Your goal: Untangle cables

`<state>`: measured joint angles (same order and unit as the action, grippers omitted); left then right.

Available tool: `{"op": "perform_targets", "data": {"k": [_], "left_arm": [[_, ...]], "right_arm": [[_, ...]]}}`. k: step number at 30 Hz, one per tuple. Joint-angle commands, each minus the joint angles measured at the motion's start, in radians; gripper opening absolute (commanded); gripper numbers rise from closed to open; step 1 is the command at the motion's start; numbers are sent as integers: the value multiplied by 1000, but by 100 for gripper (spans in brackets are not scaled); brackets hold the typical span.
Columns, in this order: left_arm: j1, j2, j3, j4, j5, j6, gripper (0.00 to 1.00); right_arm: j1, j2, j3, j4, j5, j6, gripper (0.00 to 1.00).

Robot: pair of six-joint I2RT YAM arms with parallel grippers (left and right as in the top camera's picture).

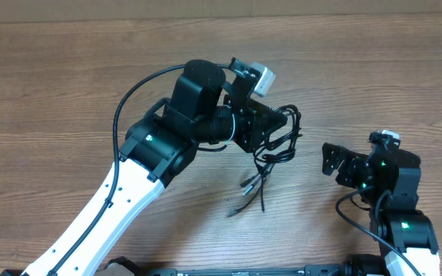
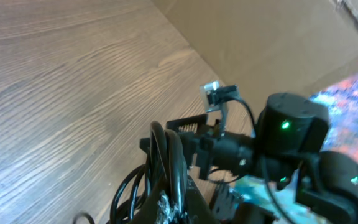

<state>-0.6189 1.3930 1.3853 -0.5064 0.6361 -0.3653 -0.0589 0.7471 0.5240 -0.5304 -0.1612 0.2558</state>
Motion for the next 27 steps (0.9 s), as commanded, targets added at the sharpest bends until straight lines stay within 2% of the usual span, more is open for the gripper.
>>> {"op": "perform_targets", "data": {"k": [1, 4, 6, 9, 13, 16, 22, 27], "left_arm": [[5, -26, 18, -33, 18, 148, 4], [3, -26, 18, -74, 24, 212, 4], [2, -26, 18, -84, 82, 282, 4], [2, -26, 18, -84, 117, 289, 4], [-11, -26, 18, -77, 116, 142, 4], [-28, -26, 18, -59, 116, 86, 4], [-61, -25, 18, -31, 112, 80, 4], [-62, -25, 18, -18, 85, 79, 4]], "right_arm": [[-4, -66, 48, -26, -96, -113, 100], [-4, -175, 49, -47, -201, -167, 100], [-4, -232, 52, -47, -298, -187, 100], [-4, -286, 58, -47, -423, -263, 100], [-2, -301, 60, -51, -448, -291, 100], [-2, -301, 60, -51, -480, -315, 100], [-2, -301, 82, -62, -488, -309, 100], [-2, -301, 217, -251, -365, -317, 100]]}}
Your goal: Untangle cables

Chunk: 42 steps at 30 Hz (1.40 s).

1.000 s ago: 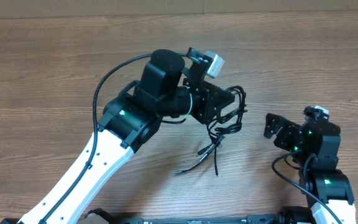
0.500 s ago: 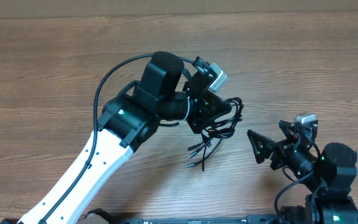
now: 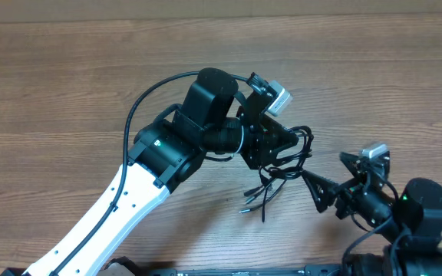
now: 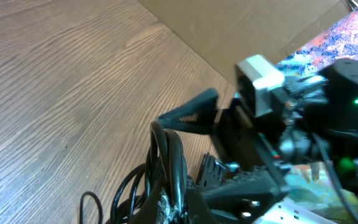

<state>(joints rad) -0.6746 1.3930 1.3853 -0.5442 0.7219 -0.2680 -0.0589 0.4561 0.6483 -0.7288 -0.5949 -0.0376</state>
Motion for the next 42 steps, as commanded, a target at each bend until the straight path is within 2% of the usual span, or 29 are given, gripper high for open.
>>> {"op": "perform_targets", "data": {"k": [1, 6, 10, 14, 15, 19, 21, 23, 26, 28, 30, 31, 32, 33, 35, 36, 38, 40, 42], "left_arm": [[-7, -25, 18, 24, 0, -27, 4], [6, -25, 18, 84, 16, -86, 4], [42, -25, 22, 127, 125, -96, 4], [124, -24, 31, 125, 302, -112, 4], [150, -24, 34, 126, 349, -130, 4], [167, -25, 34, 139, 382, -158, 4], [163, -24, 34, 141, 406, -113, 4], [163, -24, 34, 137, 404, -76, 4], [163, -24, 34, 138, 327, -135, 4], [159, -24, 33, 137, 322, -80, 4], [127, -24, 33, 138, 272, 52, 4], [106, -24, 33, 141, 210, 49, 4], [72, -24, 33, 151, 102, -26, 4], [49, -24, 33, 169, 69, -45, 4], [12, -24, 33, 187, 33, 29, 4], [-11, -24, 33, 186, -32, 66, 4], [-53, -24, 33, 188, -142, 146, 4], [-108, -24, 33, 200, -261, 227, 4], [-151, -24, 33, 229, -370, 240, 4]], "right_arm": [[-2, -10, 113, -60, 55, -23, 100], [-2, -10, 243, -98, 63, 15, 100], [-2, -6, 334, -134, 105, 14, 100], [-2, 70, 443, -204, 170, 2, 100], [-2, 117, 496, -233, 175, -18, 100], [-2, 279, 665, -368, 171, -137, 100], [-2, 354, 712, -465, 84, -232, 100], [-2, 372, 712, -502, 49, -232, 100], [-2, 380, 712, -529, 43, -233, 100], [-2, 380, 712, -525, 43, -197, 99], [-2, 383, 712, -518, 42, -35, 98], [-2, 385, 711, -521, 39, 13, 99], [-2, 389, 711, -525, 33, 11, 100], [-2, 393, 711, -516, 35, 17, 100], [-2, 404, 711, -504, 43, 136, 100], [-2, 415, 711, -510, 54, 256, 100], [-2, 436, 711, -531, 54, 369, 100], [-2, 468, 711, -570, 55, 406, 100], [-2, 510, 711, -603, 55, 405, 100]]}}
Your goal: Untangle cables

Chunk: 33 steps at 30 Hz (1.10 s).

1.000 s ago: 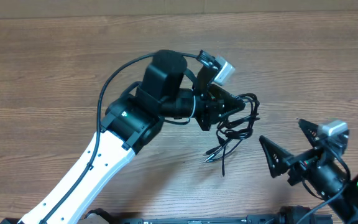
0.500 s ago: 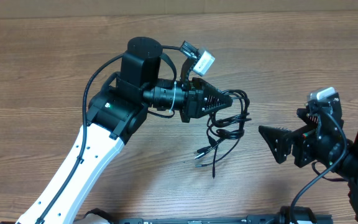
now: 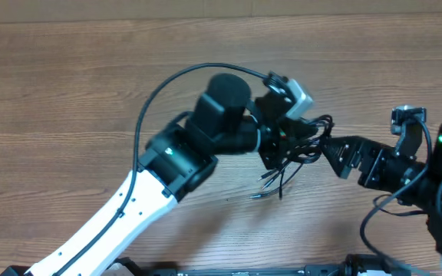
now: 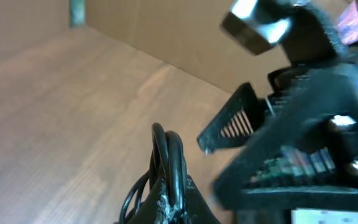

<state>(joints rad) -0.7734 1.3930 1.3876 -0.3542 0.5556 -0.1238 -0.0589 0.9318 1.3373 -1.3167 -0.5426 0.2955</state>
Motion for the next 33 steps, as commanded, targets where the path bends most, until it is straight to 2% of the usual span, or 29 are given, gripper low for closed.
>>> {"op": "perform_targets", "data": {"k": [1, 4, 9, 14, 19, 24, 30, 33], "left_arm": [[-60, -24, 31, 49, -216, 104, 4], [-66, -24, 31, 84, -216, 137, 4], [-65, -24, 31, 89, -216, 162, 4], [-65, -23, 31, 71, -252, 196, 4], [-65, -19, 31, 70, -274, 233, 4], [-65, -12, 31, 70, -219, 233, 4], [-65, -12, 31, 78, -225, 233, 4], [-65, -12, 31, 124, -225, 232, 4]], "right_arm": [[-2, 49, 22, -23, 7, 72, 98], [-2, 105, 22, -56, 58, 74, 91], [-2, 159, 22, -83, 109, 80, 85], [-2, 157, 22, -77, 77, 79, 85], [-2, 129, 22, 54, -69, 94, 85], [-2, 137, 22, 139, -40, 172, 86], [-2, 142, 22, 136, -34, 180, 86], [-2, 159, 22, 83, 43, 179, 86]]}}
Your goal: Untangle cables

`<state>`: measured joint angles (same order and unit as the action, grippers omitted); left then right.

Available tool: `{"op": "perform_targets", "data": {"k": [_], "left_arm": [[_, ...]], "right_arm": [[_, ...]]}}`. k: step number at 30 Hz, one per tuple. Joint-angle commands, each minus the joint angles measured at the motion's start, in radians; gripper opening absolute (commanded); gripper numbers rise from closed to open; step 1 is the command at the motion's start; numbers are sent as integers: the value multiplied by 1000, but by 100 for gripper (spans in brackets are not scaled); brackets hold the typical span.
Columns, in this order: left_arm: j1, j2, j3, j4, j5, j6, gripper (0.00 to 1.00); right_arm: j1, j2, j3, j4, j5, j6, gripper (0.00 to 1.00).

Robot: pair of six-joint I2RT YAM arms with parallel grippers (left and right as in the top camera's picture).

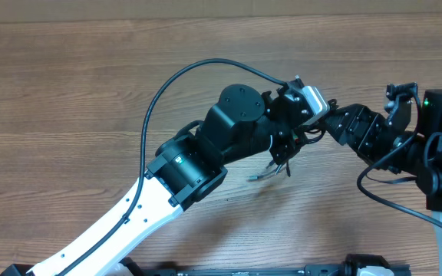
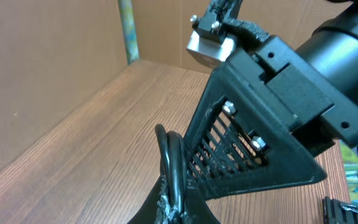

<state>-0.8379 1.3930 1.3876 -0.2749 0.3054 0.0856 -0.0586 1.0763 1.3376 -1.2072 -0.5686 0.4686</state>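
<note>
A bundle of tangled black cables [image 1: 281,153] hangs just above the wooden table, its loose plug ends [image 1: 263,175] trailing down-left. My left gripper [image 1: 294,138] is shut on the bundle. In the left wrist view a cable loop [image 2: 168,155] sticks up from between the closed left gripper [image 2: 171,190]. My right gripper [image 1: 325,126] reaches in from the right, right up against the bundle. One of its ribbed black fingers [image 2: 241,149] sits beside the loop. Its other finger is hidden, so I cannot say whether it grips.
The wooden table [image 1: 67,115] stretches away to the left and front. A cardboard wall [image 2: 55,56] closes off the back. The left arm's own black lead [image 1: 198,69] arcs over the table behind the arm.
The left gripper has carried the bundle slightly up and right. The right gripper has moved left and up, from a gap away to right against the cable loop.
The left gripper first held the bundle mid-table, with the right gripper far off at the lower right. Then both were nearer, the right fingers spread. Later the bundle was further right with the right gripper beside it. Now they meet at the loop.
</note>
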Motion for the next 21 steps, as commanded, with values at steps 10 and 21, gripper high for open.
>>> {"op": "perform_targets", "data": {"k": [10, 21], "left_arm": [[0, -13, 31, 76, -88, 24, 4], [0, -13, 31, 162, -114, -57, 4]], "right_arm": [[-3, 39, 21, -89, 108, -10, 85], [-3, 40, 21, -164, 97, -194, 85]]}}
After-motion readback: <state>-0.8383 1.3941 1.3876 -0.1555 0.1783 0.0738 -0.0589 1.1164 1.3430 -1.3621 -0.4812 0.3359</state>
